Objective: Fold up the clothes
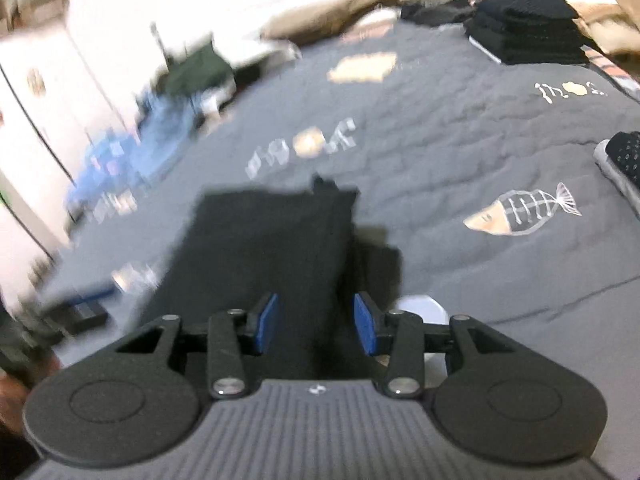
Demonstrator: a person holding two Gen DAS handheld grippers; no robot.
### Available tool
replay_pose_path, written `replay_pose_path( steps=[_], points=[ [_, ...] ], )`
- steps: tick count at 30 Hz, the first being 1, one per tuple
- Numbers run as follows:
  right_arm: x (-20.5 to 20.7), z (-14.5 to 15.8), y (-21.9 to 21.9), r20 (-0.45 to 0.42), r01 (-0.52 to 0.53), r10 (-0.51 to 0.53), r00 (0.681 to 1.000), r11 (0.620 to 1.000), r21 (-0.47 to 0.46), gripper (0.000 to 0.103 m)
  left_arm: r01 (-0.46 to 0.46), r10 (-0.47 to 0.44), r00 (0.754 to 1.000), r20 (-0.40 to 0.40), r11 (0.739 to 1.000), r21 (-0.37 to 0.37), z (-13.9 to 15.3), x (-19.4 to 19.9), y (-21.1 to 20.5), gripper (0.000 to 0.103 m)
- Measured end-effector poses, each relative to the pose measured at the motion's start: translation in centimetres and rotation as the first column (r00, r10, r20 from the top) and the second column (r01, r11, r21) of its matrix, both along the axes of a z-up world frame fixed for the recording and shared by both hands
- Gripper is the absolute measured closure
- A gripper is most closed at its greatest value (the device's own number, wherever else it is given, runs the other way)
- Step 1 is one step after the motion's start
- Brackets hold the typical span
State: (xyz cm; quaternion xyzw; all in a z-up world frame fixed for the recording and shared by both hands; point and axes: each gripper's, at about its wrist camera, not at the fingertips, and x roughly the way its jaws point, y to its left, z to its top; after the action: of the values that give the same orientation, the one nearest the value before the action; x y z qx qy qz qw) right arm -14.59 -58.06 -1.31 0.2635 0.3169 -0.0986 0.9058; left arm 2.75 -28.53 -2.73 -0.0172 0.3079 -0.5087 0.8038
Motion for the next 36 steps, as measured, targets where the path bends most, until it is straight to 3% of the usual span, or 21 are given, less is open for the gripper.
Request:
replay_pose_path(
  steps=[4, 9, 16, 19, 23, 24, 26, 29, 34, 36],
  points=[
    [-0.5, 0.0, 1.3, 0.072, -0.056, 0.048, 0.996, 0.991, 0.122, 0.061, 0.016, -0.016, 1.0, -0.019, 1.0, 0.006, -0.3, -0.8, 0.4, 0.005],
    [-0.5, -1.9, 4.5, 0.003, -0.109, 0.11, 0.994, 0.983, 0.144, 0.06, 0.021, -0.022, 0.999, -0.038, 1.0, -0.004, -0.3, -1.9, 1.3, 0.005],
    [-3.8, -5.0, 4.6, -0.024, -0.002, 0.007, 1.0, 0.976, 0.219, 0.061, 0.028, -0.03, 0.997, -0.066, 0.999, -0.017, -0.4, -3.4, 2.6, 0.005],
    [-6.0, -5.6, 3.9, 0.006, 0.058, -0.062, 0.998, 0.957, 0.285, 0.062, 0.051, -0.051, 0.999, -0.001, 0.998, 0.034, -0.6, -5.3, 3.0, 0.005],
    [-7.9, -6.2, 4.2, 0.03, 0.097, -0.111, 0.993, 0.947, 0.307, 0.063, 0.043, -0.059, 0.991, 0.118, 0.99, 0.137, -1.1, -7.6, 3.9, 0.005],
    [-8.1, -6.4, 4.3, 0.035, 0.1, -0.116, 0.993, 0.946, 0.307, 0.063, 0.025, -0.057, 0.983, 0.177, 0.983, 0.179, -1.2, -8.3, 4.2, 0.005],
    [-8.4, -6.7, 4.5, 0.048, 0.117, -0.139, 0.989, 0.94, 0.319, 0.063, -0.02, -0.066, 0.95, 0.306, 0.963, 0.269, -1.9, -9.8, 4.5, 0.005],
    [-8.5, -6.5, 4.8, 0.061, 0.13, -0.157, 0.986, 0.94, 0.317, 0.063, -0.108, -0.117, 0.857, 0.502, 0.912, 0.396, -3.5, -12.2, 4.9, 0.006],
    [-8.5, -6.4, 5.1, 0.064, 0.14, -0.168, 0.984, 0.939, 0.313, 0.061, -0.128, -0.077, 0.891, 0.447, 0.903, 0.41, -4.5, -11.7, 4.7, 0.018],
    [-8.6, -6.3, 5.4, 0.067, 0.139, -0.166, 0.984, 0.944, 0.298, 0.06, -0.135, -0.06, 0.904, 0.423, 0.899, 0.416, -4.9, -11.5, 4.6, 0.03]
  ],
)
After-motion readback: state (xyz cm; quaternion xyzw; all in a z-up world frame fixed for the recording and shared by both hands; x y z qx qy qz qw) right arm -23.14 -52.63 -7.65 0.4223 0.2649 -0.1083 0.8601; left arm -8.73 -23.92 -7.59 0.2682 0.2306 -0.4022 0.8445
